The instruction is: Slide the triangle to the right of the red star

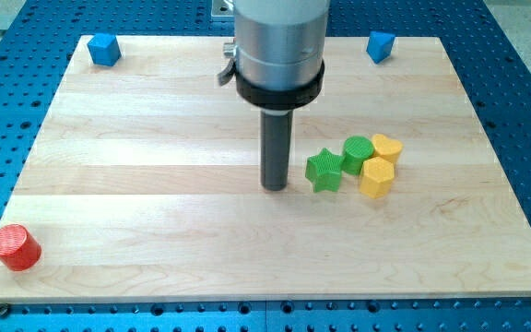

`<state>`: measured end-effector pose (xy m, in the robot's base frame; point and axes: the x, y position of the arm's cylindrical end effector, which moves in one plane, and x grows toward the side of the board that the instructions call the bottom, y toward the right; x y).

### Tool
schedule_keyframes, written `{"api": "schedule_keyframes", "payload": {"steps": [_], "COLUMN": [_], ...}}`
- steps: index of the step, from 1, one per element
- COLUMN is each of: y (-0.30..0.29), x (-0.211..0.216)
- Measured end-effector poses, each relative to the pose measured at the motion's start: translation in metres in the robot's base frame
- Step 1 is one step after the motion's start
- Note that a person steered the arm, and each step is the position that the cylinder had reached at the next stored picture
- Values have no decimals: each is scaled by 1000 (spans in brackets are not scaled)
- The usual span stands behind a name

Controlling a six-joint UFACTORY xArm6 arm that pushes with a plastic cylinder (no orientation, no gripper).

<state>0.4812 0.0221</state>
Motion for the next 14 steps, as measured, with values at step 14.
{"api": "schedule_keyframes", "payload": {"steps": [14], "y": [127], "x": [-258]}}
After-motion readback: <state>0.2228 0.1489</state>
